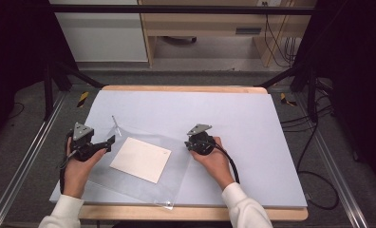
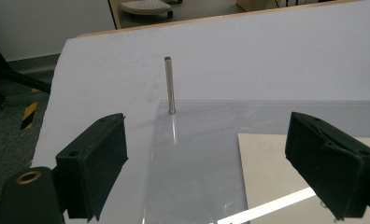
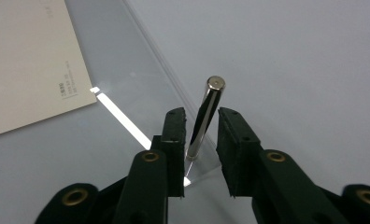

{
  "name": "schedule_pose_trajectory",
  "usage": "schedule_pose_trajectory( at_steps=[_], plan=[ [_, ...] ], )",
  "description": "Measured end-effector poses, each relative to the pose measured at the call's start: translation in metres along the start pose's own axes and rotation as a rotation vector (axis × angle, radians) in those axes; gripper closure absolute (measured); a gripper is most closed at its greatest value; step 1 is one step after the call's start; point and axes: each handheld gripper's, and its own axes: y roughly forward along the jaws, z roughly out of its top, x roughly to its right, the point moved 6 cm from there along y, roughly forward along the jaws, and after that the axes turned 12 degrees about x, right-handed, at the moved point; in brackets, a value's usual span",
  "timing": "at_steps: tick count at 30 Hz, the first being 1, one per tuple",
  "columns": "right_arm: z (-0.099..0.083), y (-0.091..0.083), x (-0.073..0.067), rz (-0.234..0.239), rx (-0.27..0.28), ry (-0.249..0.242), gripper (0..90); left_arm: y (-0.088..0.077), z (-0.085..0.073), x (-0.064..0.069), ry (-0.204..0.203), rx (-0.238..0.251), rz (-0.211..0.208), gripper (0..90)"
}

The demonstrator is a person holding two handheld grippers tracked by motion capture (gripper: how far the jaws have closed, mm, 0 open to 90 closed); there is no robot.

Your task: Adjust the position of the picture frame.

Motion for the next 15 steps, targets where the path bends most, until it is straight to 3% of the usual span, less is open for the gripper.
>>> schedule_pose_trajectory(
  at_steps=[5,10,13,14,15],
  plan=[
    [0.001,0.002,-0.001,0.021,0.014,0.0,83.3,0.012,0.006,0.0,-0.033,0.002,-0.036,18.9],
    [0.001,0.002,0.0,0.036,0.015,0.034,84.9,0.046,0.001,-0.011,0.01,-0.11,-0.075,30.4],
    [0.001,0.002,0.0,0.034,0.013,0.03,85.0,0.057,-0.001,-0.016,0.009,-0.125,-0.075,37.5],
    [0.001,0.002,0.0,0.032,0.011,0.036,85.0,0.063,-0.001,-0.019,0.023,-0.134,-0.074,39.4],
    [0.001,0.002,0.0,0.032,0.011,0.035,85.0,0.073,-0.005,-0.024,0.064,-0.16,-0.071,41.5]
  ],
)
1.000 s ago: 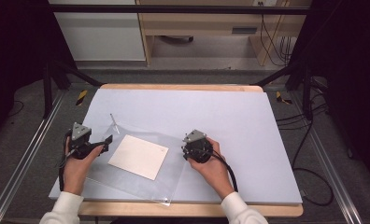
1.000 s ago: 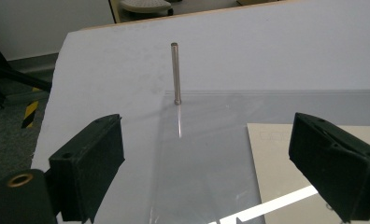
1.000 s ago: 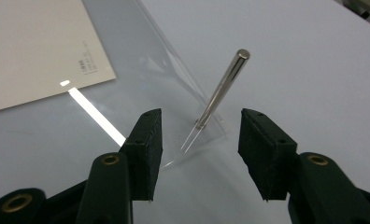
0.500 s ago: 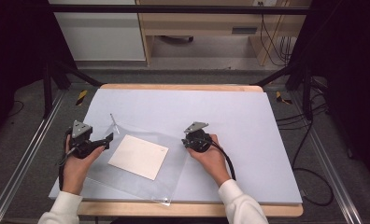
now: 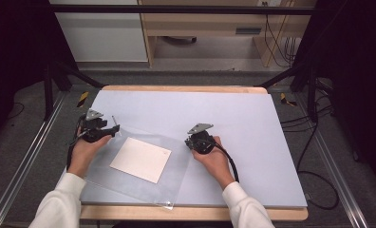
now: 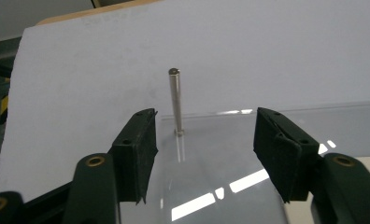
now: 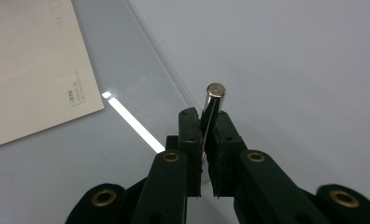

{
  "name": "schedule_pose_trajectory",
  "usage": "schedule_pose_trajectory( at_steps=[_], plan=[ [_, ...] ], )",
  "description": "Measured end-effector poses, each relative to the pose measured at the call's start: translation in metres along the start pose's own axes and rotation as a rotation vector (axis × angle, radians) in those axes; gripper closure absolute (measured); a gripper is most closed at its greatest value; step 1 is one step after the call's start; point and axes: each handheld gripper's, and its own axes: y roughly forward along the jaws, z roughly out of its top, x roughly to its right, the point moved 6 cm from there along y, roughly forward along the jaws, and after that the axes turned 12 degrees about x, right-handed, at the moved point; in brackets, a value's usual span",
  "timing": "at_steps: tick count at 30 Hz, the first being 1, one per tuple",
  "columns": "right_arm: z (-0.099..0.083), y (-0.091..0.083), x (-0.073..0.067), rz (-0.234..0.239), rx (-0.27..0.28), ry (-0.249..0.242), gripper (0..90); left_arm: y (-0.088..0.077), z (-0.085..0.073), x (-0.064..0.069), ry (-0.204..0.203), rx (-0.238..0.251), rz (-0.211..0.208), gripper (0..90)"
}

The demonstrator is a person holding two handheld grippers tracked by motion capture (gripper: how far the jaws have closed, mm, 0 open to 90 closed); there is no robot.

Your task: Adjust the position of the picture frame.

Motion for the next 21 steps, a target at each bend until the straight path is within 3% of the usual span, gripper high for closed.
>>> schedule_pose_trajectory(
  at_steps=[4,5,6,9,10,11,13,21],
  plan=[
    [0.0,0.0,0.0,-0.001,-0.002,0.003,85.0,0.01,-0.001,-0.009,0.013,-0.004,0.013,54.2],
    [0.0,0.0,0.0,-0.002,-0.002,0.002,85.1,0.014,-0.001,-0.01,0.003,0.008,-0.007,54.2],
    [0.0,0.0,0.0,0.0,-0.002,0.002,85.1,0.015,0.0,-0.01,0.009,0.014,-0.009,60.8],
    [0.0,0.0,0.001,0.003,-0.003,0.002,85.1,0.021,0.0,-0.008,0.056,0.002,-0.023,62.8],
    [0.0,0.0,0.001,0.005,-0.002,0.003,85.1,0.022,-0.002,-0.008,0.073,-0.007,-0.006,64.6],
    [0.0,0.0,0.001,0.006,-0.005,-0.001,85.1,0.025,-0.003,-0.011,0.059,-0.015,0.012,65.2],
    [0.0,0.0,0.001,0.004,-0.006,0.0,85.1,0.028,-0.005,-0.012,0.045,-0.017,-0.002,67.0],
    [0.0,0.0,0.001,0.005,-0.007,0.001,85.1,0.035,-0.007,-0.007,0.051,-0.039,-0.006,74.5]
  ],
)
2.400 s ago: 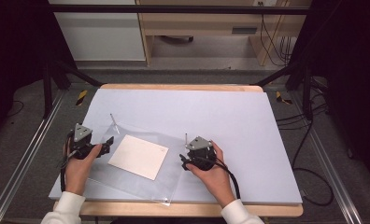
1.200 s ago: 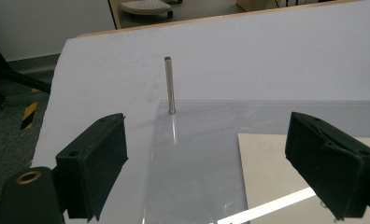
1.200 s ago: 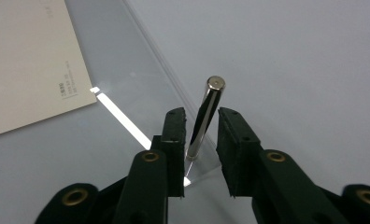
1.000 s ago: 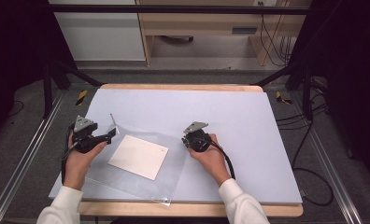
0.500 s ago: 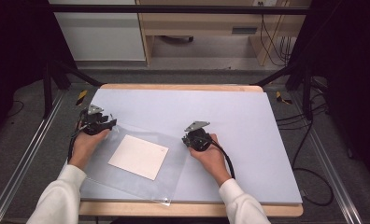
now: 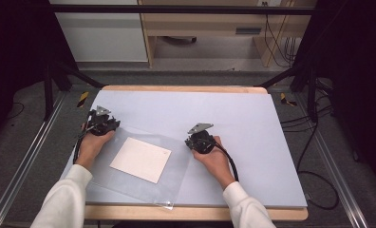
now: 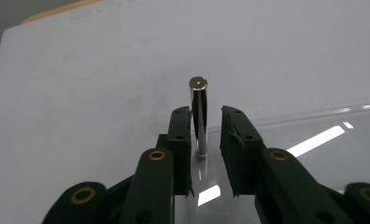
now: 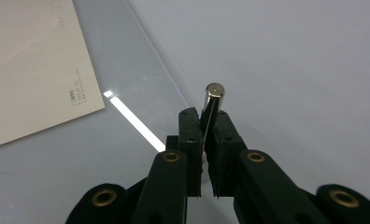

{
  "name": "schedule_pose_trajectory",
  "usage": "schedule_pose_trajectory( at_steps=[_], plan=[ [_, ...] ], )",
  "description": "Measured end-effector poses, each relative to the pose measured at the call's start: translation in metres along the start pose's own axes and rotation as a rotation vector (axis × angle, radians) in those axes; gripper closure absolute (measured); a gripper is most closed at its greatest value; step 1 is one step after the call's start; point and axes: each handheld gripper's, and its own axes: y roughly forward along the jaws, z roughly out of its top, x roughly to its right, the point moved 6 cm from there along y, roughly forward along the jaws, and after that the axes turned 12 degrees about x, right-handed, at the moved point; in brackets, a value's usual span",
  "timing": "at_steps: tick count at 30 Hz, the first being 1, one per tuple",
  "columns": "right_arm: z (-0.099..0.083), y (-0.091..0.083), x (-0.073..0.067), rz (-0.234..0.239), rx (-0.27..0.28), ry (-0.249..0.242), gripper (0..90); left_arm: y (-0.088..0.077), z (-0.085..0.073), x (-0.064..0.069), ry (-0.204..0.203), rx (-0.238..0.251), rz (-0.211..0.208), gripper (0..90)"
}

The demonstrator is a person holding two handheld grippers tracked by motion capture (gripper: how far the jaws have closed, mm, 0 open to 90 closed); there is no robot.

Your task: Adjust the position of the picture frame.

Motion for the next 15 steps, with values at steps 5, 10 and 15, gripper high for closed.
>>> schedule_pose_trajectory(
  at_steps=[5,10,15],
  plan=[
    [0.0,0.0004,-0.0002,0.001,0.005,0.011,85.2,0.002,-0.0009,-0.0022,-0.014,-0.003,0.008,82.6],
    [-0.0003,0.0002,-0.0004,-0.004,0.008,0.015,85.3,0.0016,-0.001,-0.0025,-0.029,0.004,0.005,83.6],
    [-0.0003,0.0002,-0.0003,-0.005,0.006,0.018,85.3,0.0012,-0.0011,-0.0032,-0.045,0.01,-0.005,84.1]
  ],
)
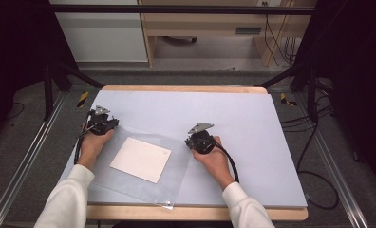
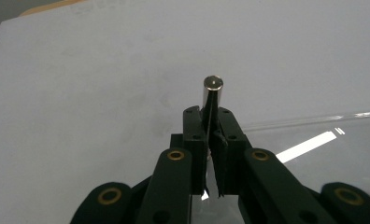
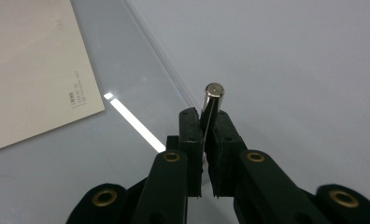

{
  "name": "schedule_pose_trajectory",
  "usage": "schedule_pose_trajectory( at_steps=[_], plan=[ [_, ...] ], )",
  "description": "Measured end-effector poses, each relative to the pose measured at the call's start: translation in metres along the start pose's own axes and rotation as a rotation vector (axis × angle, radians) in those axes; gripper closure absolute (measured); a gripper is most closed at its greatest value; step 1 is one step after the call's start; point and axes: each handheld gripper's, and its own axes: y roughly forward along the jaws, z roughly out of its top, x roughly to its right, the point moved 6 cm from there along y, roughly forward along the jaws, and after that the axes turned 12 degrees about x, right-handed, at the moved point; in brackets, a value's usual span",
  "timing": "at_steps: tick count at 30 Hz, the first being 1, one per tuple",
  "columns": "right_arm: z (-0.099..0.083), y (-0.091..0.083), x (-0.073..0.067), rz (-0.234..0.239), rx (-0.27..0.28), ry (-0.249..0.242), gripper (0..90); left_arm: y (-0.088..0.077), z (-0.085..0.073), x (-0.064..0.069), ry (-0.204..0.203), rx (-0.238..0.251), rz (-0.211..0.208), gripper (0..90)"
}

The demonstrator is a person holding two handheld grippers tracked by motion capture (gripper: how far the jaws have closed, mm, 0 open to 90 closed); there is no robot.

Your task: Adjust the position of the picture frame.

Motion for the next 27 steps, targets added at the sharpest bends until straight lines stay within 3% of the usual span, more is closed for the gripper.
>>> schedule_pose_trajectory(
  at_steps=[14,17,21,27],
  plan=[
    [0.0,0.001,0.001,0.0,0.004,0.02,85.0,0.0,0.001,0.0,-0.018,-0.025,0.007,84.2],
    [0.0,0.001,0.001,-0.002,0.002,0.02,85.2,0.0,0.002,0.0,-0.04,-0.024,0.005,84.5],
    [0.001,0.0,0.003,0.029,-0.011,0.062,84.9,-0.003,0.006,0.0,-0.037,-0.036,-0.002,84.9],
    [0.015,-0.008,0.004,0.061,-0.014,0.065,82.9,-0.017,0.02,-0.002,-0.028,-0.028,-0.021,85.0]
  ],
)
